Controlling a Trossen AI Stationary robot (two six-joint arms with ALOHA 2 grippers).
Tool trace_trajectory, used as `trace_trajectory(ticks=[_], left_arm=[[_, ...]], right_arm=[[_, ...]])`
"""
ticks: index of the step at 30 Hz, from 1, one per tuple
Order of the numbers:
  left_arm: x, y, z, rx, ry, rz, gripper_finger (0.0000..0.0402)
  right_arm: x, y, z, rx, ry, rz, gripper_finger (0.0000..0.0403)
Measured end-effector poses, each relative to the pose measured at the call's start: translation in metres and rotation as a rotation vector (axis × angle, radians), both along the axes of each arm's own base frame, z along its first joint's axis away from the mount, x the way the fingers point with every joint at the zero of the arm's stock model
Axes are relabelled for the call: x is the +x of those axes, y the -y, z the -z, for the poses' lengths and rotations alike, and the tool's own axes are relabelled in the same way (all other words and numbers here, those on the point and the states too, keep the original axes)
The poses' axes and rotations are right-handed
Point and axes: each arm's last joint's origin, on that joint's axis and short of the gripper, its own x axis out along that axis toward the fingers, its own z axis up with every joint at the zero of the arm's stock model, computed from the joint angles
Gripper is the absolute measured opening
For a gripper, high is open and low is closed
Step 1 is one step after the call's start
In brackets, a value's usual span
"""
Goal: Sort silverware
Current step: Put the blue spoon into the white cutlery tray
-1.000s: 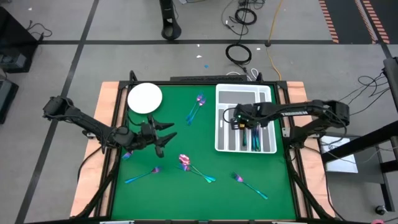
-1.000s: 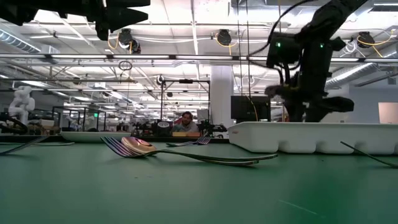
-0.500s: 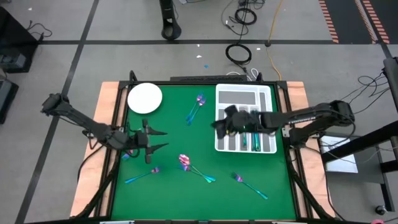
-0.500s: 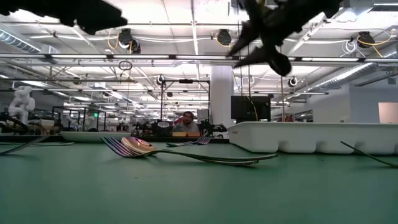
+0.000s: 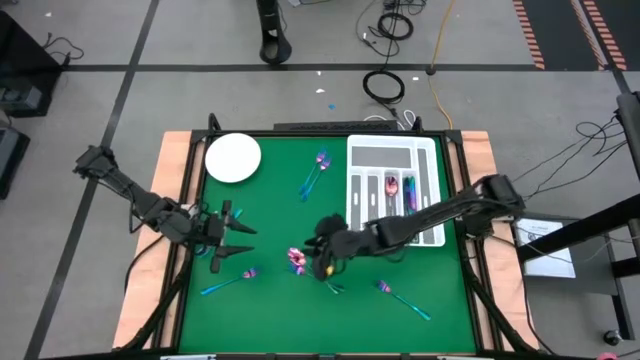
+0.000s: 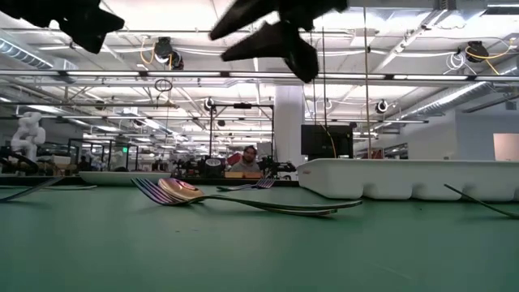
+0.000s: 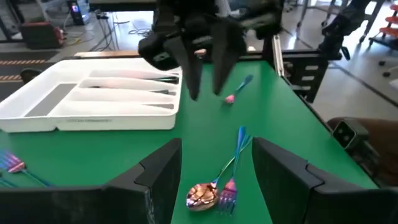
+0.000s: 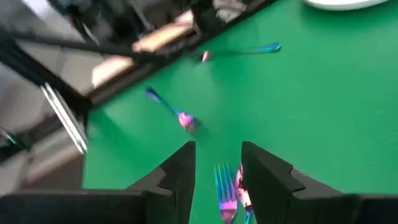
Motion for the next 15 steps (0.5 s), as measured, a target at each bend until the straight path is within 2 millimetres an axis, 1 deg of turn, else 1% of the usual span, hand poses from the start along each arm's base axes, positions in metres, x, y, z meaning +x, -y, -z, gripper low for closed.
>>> trace_trajectory(ticks=[3, 5, 7, 9, 15], left_arm=[[0.001, 0.004, -0.008, -0.006, 0.024, 0.009, 0.0198], [0.0, 0.006, -0.01, 0.004, 0.026, 0.016, 0.0198], [0.001, 0.009, -0.012, 0.016, 0.028, 0.017, 0.0198], [0.0, 0.01, -0.011, 0.033, 0.027, 0.021, 0.0198], [0.001, 0.01, -0.011, 0.046, 0.028, -0.003, 0.0198]], right_arm=[[0.017, -0.009, 0.001, -0.046, -0.133, -0.011, 0.0121], [0.026, -0.01, 0.005, -0.055, -0.218, 0.004, 0.0121], [0.032, -0.01, 0.013, -0.058, -0.299, 0.023, 0.0121], [0.038, -0.011, 0.02, -0.048, -0.341, 0.04, 0.0121], [0.049, -0.016, 0.054, -0.093, -0.444, 0.027, 0.0121]])
